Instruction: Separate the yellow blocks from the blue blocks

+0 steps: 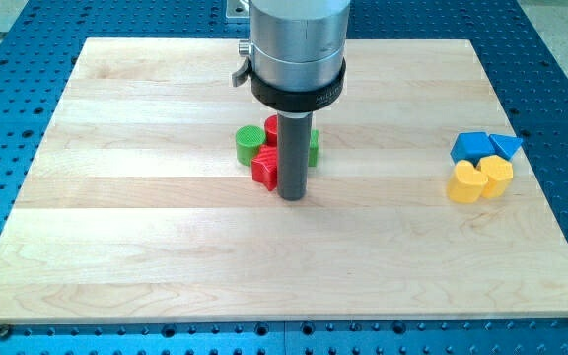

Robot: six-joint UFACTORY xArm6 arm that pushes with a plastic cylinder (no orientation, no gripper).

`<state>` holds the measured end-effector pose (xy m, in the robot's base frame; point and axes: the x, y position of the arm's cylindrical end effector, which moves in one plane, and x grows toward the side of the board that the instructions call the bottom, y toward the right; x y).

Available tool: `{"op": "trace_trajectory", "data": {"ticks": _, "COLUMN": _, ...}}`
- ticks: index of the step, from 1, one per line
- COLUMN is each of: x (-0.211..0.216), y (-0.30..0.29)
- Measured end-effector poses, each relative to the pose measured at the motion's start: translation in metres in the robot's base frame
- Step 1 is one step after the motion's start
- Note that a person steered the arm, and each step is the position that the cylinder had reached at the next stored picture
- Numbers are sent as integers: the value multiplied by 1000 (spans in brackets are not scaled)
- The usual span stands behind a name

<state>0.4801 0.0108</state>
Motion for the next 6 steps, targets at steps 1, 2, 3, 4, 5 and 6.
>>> {"op": "trace_trajectory", "data": {"ticks": 1, "x": -1, "y": 1}}
{"op": "trace_trajectory", "data": {"ticks": 2, "x": 1, "y": 20}}
{"op": "trace_trajectory", "data": {"ticks": 3, "x": 0, "y": 51}}
{"op": "trace_trajectory", "data": {"ticks": 4, "x": -4, "y": 66}}
{"op": "trace_trajectory", "data": {"ticks": 5, "x": 3, "y": 67}}
{"op": "trace_trajectory", "data": {"ticks": 6, "x": 41, "y": 67}}
